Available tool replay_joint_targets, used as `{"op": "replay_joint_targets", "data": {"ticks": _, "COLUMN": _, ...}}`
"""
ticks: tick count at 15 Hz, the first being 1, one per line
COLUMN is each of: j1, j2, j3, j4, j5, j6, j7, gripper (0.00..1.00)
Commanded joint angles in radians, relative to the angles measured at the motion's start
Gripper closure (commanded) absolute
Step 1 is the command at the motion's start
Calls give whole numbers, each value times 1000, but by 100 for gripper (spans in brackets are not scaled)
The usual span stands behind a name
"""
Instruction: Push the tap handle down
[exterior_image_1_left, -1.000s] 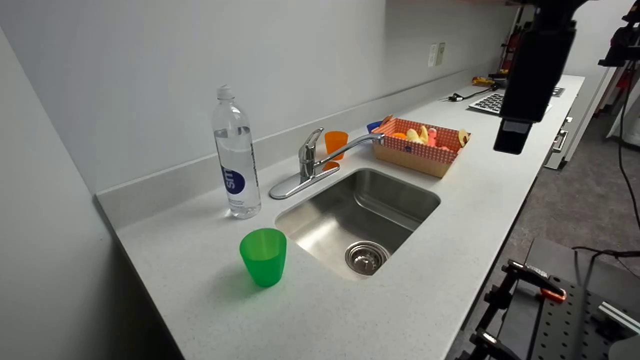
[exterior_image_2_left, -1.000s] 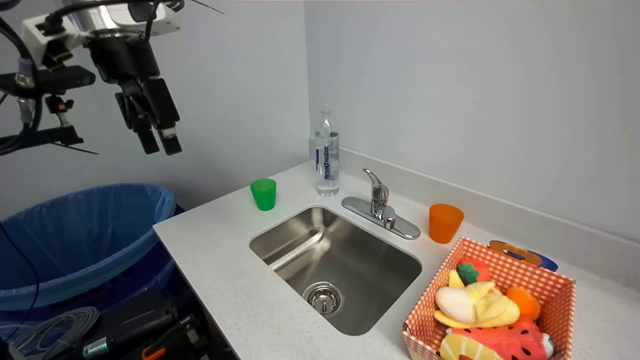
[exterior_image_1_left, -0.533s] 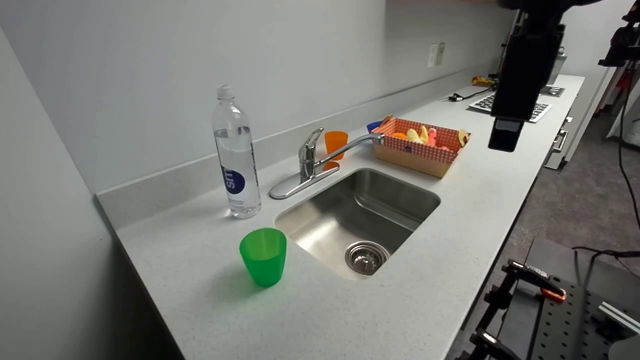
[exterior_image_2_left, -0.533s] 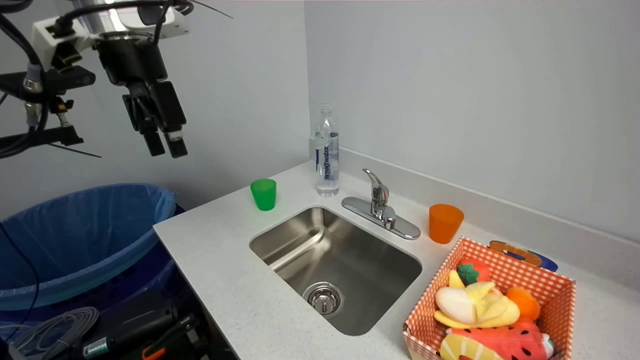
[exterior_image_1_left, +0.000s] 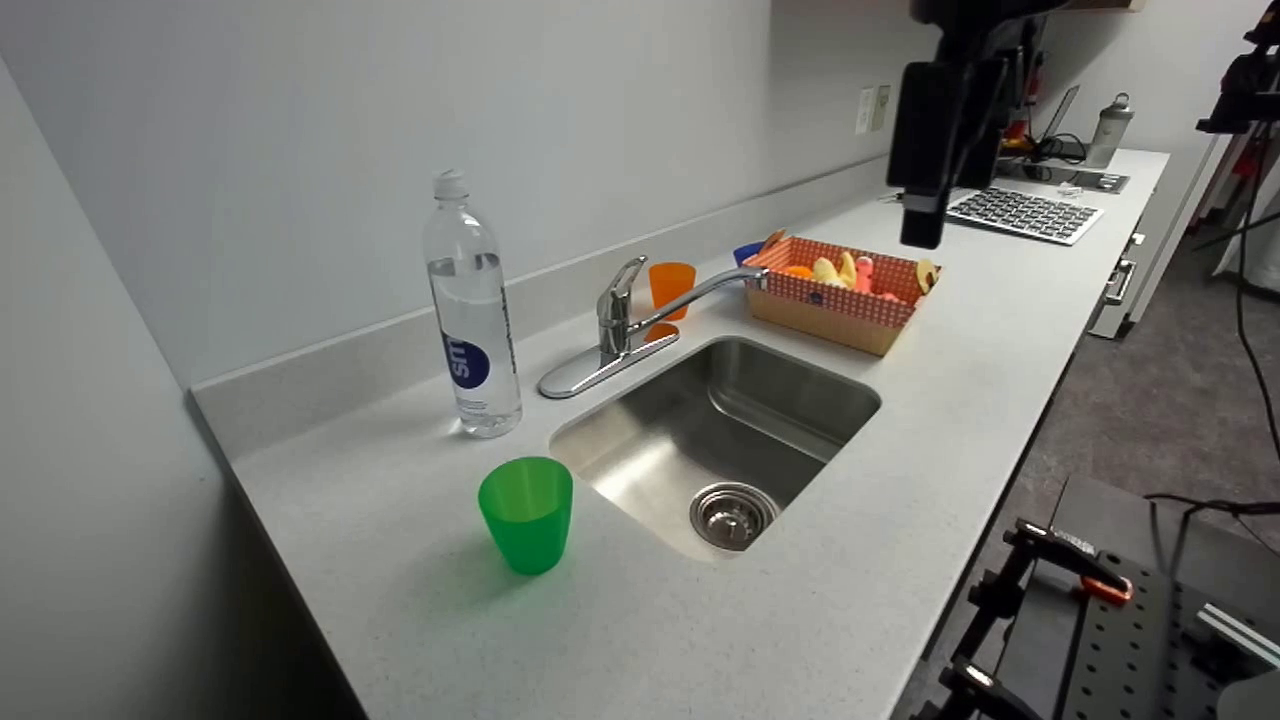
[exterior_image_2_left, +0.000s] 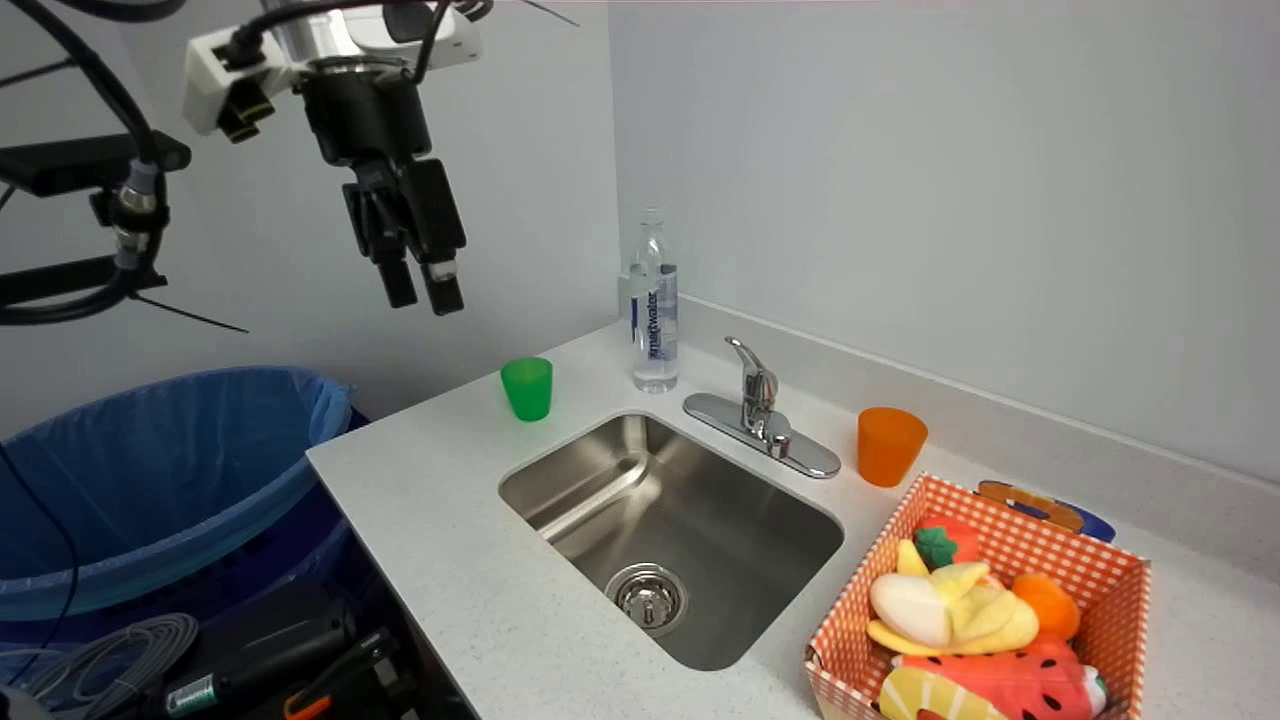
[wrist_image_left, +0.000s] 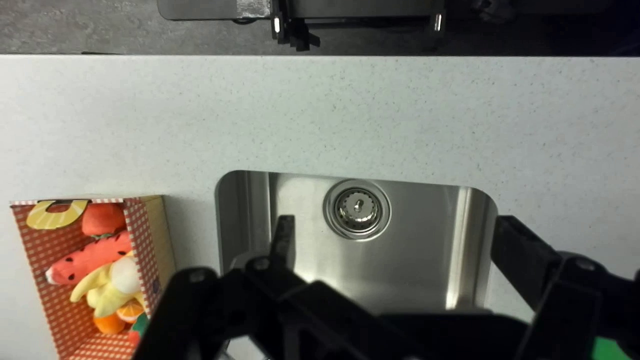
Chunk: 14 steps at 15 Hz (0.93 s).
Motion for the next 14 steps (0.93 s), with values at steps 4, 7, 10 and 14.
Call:
{"op": "replay_joint_targets", "data": {"ticks": 4, "j1": -42, "j2": 238, "j3": -20, "j4": 182, "j5": -51, "j6": 83, "j7": 33, "gripper": 0}}
{"op": "replay_joint_targets", "data": {"ticks": 7, "j1": -45, "j2": 337, "j3": -15, "j4": 262, "j5": -65, "j6": 107, "j7": 77, "gripper": 0}}
{"op": "replay_joint_targets", "data": {"ticks": 10, "j1": -46, "j2": 438, "j3": -24, "j4": 351, "j5": -80, "j6": 105, "j7": 124, "gripper": 0}}
{"op": "replay_joint_targets", "data": {"ticks": 14, "j1": -39, "j2": 549, "j3": -44, "j4": 450, "j5": -103, "j6": 97, "j7": 194, "gripper": 0}}
